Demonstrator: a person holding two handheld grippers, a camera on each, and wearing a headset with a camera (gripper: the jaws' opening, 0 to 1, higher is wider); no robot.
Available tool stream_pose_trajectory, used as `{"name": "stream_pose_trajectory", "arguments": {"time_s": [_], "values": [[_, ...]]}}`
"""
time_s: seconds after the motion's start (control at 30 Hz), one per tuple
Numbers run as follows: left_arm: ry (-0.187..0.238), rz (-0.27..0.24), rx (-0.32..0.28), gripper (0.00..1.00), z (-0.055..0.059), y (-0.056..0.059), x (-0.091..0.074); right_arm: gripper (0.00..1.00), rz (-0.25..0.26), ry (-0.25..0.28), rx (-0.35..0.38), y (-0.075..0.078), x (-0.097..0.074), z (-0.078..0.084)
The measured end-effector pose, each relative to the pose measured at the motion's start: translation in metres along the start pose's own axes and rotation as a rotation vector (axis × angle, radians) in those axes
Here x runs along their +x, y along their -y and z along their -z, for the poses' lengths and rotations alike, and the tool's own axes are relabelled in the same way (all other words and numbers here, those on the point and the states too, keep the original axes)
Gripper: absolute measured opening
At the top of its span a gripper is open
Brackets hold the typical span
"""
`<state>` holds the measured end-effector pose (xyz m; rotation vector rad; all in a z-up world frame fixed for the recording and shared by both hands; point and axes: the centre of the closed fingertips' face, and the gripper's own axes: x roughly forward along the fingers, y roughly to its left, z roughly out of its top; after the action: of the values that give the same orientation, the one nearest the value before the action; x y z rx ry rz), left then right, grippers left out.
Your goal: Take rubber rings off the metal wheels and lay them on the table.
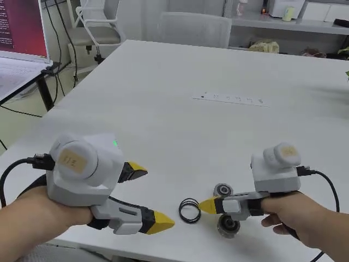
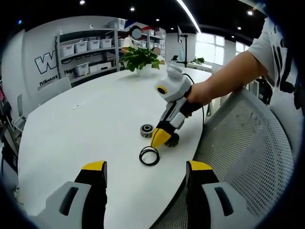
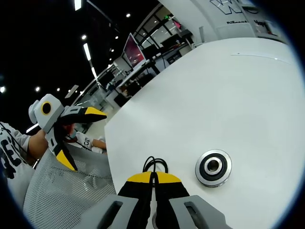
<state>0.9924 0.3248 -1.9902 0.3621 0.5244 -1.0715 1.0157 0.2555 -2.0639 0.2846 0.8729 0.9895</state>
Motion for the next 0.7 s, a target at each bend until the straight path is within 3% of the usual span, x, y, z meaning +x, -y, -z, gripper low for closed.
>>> {"name": "stream_pose_trajectory", "arguments": {"time_s": [0.7], "values": [[-0.012,-0.002,0.008,0.64,0.0012,-0.0024,0.0019,0.0,0.029,-0.022,-0.012,0.009,0.0036,0.0028]]}}
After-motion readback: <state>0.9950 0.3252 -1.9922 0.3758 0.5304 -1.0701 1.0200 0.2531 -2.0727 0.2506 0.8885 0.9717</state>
